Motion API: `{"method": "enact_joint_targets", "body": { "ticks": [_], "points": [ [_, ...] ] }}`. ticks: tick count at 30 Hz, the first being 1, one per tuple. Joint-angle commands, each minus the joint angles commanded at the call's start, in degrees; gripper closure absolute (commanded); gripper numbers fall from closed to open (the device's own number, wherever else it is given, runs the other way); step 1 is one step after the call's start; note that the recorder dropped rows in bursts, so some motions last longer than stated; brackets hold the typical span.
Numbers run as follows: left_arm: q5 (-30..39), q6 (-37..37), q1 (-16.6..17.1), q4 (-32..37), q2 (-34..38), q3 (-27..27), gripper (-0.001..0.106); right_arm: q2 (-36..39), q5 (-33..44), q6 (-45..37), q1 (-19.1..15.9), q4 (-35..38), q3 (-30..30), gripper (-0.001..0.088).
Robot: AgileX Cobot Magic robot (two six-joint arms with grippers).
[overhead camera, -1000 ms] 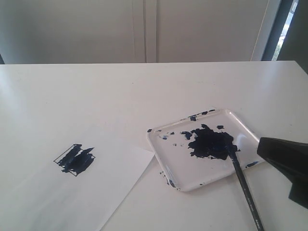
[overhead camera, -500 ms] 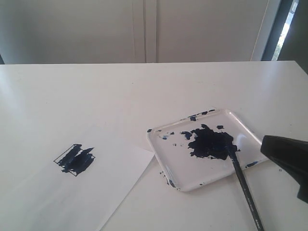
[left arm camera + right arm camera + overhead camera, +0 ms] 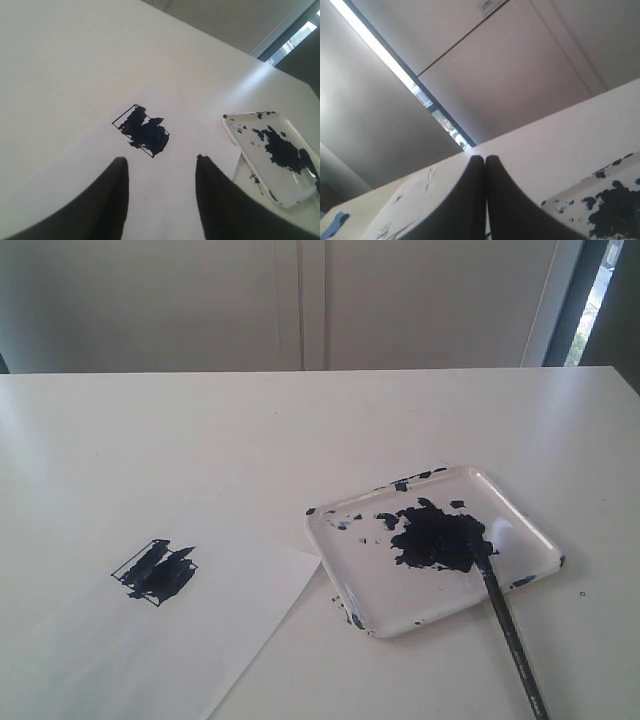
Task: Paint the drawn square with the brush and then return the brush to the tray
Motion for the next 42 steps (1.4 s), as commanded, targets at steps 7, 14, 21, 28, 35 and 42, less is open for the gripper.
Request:
{"method": "enact_joint_targets", "body": {
  "ticks": [7, 14, 21, 28, 35, 42],
  "points": [
    [-1.18, 0.42, 0.00, 0.26, -1.70, 2.76, 0.057, 0.00, -1.20, 0.00, -7.48, -0.28, 6.01, 0.0868],
    [-1.18, 0.42, 0.00, 0.26, -1.70, 2.76, 0.057, 0.00, -1.26, 0.00, -9.69, -0.28, 19.28, 0.0868],
    [-1.18, 1.17, 0.00, 0.26, -1.70, 2.76, 0.057, 0.00, -3.44, -0.40, -10.71, -1.35, 22.57, 0.0868],
    [-1.18, 1.34, 0.00, 0.26, -1.70, 2.76, 0.057, 0.00, -3.57, -0.40, -10.71, -1.35, 22.57, 0.0868],
    [-1.18, 1.34, 0.00, 0.26, -1.70, 2.76, 0.057, 0.00, -3.57, -0.40, -10.71, -1.24, 22.57, 0.0868],
    [-1.18, 1.34, 0.00, 0.26, -1.70, 2.76, 0.057, 0.00, -3.57, -0.40, -10.71, -1.24, 22.57, 0.0868]
  ]
}}
